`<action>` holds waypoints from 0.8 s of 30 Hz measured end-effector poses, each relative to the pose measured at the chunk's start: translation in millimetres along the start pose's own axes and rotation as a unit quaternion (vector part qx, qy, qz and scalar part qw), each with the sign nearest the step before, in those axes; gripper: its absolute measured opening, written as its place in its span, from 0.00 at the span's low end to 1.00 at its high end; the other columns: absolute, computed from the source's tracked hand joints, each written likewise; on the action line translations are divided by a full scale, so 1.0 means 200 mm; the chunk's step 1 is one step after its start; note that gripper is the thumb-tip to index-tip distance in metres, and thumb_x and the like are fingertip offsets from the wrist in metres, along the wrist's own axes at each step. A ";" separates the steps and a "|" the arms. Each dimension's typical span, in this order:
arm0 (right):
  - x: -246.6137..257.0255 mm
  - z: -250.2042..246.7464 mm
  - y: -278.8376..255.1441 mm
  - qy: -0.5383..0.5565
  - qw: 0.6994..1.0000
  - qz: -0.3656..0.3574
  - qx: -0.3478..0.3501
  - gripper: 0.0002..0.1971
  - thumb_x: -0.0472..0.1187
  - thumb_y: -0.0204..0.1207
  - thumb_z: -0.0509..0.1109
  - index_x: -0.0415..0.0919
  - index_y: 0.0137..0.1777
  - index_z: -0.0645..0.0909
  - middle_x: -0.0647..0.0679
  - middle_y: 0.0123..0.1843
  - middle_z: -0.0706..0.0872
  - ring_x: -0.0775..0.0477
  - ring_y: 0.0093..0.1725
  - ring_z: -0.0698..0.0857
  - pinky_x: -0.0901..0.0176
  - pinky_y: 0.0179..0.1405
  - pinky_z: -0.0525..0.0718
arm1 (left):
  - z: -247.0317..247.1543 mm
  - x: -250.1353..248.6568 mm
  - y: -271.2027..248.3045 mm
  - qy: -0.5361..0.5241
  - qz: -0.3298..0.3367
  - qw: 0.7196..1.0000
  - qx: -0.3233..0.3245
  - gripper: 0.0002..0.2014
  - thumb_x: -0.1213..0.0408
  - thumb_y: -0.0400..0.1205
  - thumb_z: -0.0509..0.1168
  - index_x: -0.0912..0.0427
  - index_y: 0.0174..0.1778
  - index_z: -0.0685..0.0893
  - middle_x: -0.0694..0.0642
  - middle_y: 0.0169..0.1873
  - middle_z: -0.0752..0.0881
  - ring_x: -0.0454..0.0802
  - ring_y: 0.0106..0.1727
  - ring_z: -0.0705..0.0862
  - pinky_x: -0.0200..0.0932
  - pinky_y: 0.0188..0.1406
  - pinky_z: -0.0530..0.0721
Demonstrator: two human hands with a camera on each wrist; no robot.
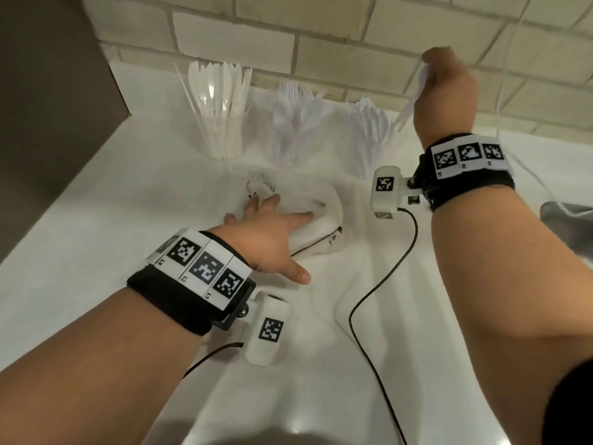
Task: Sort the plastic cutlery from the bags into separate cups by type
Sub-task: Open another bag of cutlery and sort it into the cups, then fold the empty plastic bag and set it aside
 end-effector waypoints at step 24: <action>0.19 0.07 -0.42 -0.048 0.982 0.040 0.179 0.25 0.53 0.84 0.56 0.43 0.77 0.70 0.41 0.77 0.72 0.39 0.77 0.70 0.48 0.78 0.62 | -0.03 0.15 0.01 -0.160 -0.015 0.971 -0.176 0.10 0.61 0.73 0.70 0.51 0.48 0.79 0.59 0.55 0.76 0.60 0.55 0.81 0.41 0.48 0.76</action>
Point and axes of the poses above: each hand's wrist, its own y-axis towards the middle knuckle, its own z-axis out of the palm, x = y × z, the point moved 4 cm from there along y, towards the middle knuckle
